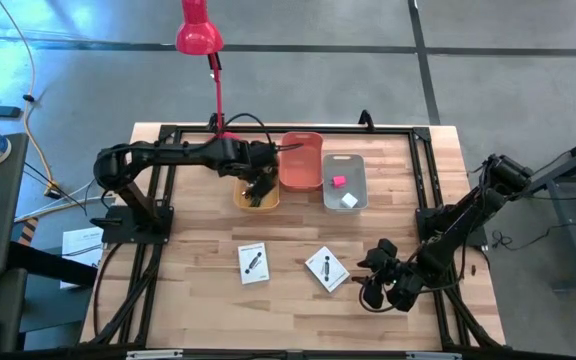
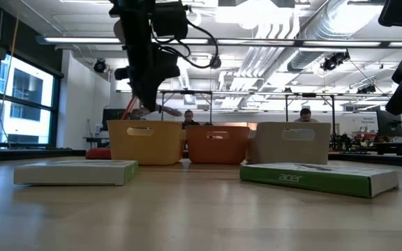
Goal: Pick and place items into bin
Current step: Put the purple charger cable into the yellow bin
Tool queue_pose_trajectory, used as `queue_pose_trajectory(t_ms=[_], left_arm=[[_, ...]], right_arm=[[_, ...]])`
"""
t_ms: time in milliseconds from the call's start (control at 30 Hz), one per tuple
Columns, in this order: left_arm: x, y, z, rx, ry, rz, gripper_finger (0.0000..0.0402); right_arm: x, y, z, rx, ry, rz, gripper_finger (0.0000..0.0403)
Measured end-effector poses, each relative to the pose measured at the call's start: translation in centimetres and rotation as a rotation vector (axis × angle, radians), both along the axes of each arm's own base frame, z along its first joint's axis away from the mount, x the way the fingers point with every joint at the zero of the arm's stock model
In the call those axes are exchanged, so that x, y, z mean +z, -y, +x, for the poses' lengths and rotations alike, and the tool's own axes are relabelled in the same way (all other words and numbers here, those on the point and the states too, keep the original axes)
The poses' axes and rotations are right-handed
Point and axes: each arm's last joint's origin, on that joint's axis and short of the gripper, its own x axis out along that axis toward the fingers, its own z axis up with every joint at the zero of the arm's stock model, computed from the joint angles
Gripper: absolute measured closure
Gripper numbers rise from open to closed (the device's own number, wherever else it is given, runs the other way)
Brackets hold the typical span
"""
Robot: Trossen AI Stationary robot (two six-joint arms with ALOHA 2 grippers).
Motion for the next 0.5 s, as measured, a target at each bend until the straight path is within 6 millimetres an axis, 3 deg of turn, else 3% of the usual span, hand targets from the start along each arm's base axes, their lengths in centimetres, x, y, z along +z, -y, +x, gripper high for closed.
queue_pose_trajectory(t_ms=[500], left_arm=[[0.03,-0.68,0.06,-0.005,0.040,-0.025,0.0348]], right_arm=[[0.00,0.00,0.01,0.002,-0.004,0.005,0.0204]])
